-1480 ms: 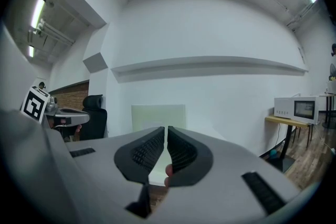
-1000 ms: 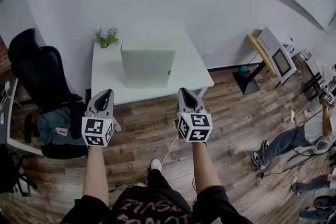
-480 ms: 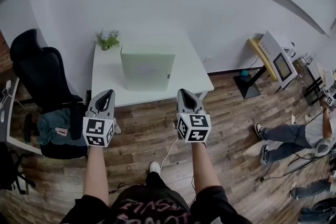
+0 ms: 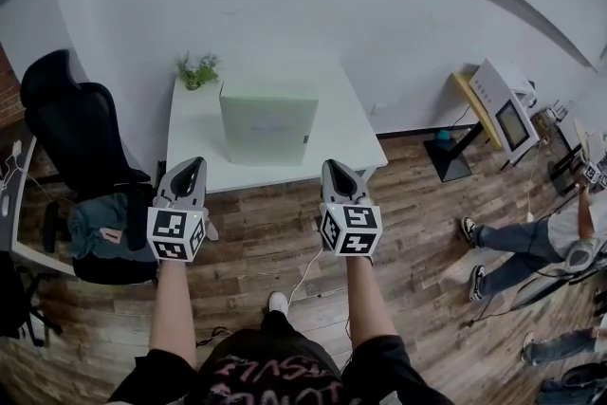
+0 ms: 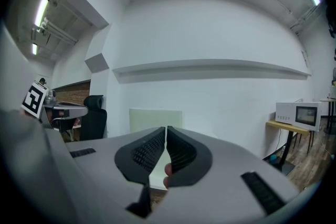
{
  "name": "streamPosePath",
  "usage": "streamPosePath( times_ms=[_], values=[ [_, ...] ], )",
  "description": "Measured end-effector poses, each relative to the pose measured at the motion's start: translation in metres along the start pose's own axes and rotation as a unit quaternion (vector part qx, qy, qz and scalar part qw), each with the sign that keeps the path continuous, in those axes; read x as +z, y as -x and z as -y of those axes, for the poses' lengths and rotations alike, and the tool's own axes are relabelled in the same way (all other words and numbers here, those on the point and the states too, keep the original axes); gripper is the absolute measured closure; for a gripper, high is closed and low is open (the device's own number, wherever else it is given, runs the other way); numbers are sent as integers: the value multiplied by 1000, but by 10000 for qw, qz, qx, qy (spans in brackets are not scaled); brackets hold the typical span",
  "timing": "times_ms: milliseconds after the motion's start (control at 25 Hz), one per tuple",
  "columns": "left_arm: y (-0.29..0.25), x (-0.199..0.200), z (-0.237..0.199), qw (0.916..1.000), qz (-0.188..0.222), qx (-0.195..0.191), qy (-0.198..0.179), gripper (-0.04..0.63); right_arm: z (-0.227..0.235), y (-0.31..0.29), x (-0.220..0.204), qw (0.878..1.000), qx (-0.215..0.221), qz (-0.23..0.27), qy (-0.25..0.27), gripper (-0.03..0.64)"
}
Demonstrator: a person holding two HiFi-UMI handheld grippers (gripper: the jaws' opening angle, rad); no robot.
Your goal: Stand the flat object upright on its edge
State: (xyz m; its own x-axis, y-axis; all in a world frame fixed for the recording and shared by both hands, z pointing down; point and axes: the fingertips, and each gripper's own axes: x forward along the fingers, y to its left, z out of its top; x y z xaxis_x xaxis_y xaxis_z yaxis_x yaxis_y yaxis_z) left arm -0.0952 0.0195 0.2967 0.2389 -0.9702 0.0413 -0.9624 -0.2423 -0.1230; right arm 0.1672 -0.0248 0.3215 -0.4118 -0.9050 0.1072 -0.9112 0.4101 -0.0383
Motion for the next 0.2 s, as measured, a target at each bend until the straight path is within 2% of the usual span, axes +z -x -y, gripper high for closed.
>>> streamPosePath(
  times_ms=[200],
  values=[
    [3,1,3,10000,33,-28,62,581,2,4,3,10000,-17,30,-21,588]
  ],
)
